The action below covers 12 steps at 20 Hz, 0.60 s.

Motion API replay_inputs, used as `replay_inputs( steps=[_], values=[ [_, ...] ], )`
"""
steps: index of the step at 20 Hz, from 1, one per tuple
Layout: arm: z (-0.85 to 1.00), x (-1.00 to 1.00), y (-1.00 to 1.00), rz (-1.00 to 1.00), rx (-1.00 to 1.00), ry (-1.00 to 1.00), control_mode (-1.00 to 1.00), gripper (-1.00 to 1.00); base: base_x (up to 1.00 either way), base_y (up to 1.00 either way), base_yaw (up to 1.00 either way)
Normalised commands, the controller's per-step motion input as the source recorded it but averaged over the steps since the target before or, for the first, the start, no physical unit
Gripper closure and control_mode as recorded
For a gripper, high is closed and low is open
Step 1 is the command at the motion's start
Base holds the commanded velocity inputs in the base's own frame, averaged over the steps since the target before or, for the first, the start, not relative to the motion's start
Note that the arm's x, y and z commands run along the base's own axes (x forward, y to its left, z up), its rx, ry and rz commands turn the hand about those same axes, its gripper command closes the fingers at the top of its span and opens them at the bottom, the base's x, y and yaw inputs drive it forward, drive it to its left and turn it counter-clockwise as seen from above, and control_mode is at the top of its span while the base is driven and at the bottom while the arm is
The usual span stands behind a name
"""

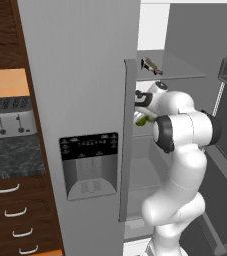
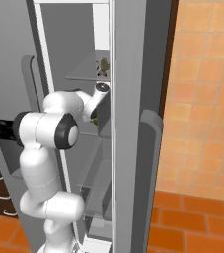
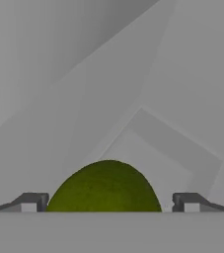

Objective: Place one lime and one fish in each tupperware on the nearby counter, to pack two identical lunches.

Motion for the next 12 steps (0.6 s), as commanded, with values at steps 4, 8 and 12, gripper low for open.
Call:
replay_inputs(
  steps=[4, 8, 12],
  values=[
    [-0.28, 0.01, 0.0, 0.0, 0.0, 0.0, -1.0, -1.0, 0.0, 0.0, 0.0],
    [-0.43, -0.14, 0.01, 0.0, 0.0, 0.0, -1.0, 1.0, 0.0, 0.0, 0.0],
    [-0.09, -0.3, 0.0, 0.0, 0.0, 0.0, -1.0, 1.0, 0.0, 0.0, 0.0]
  ],
)
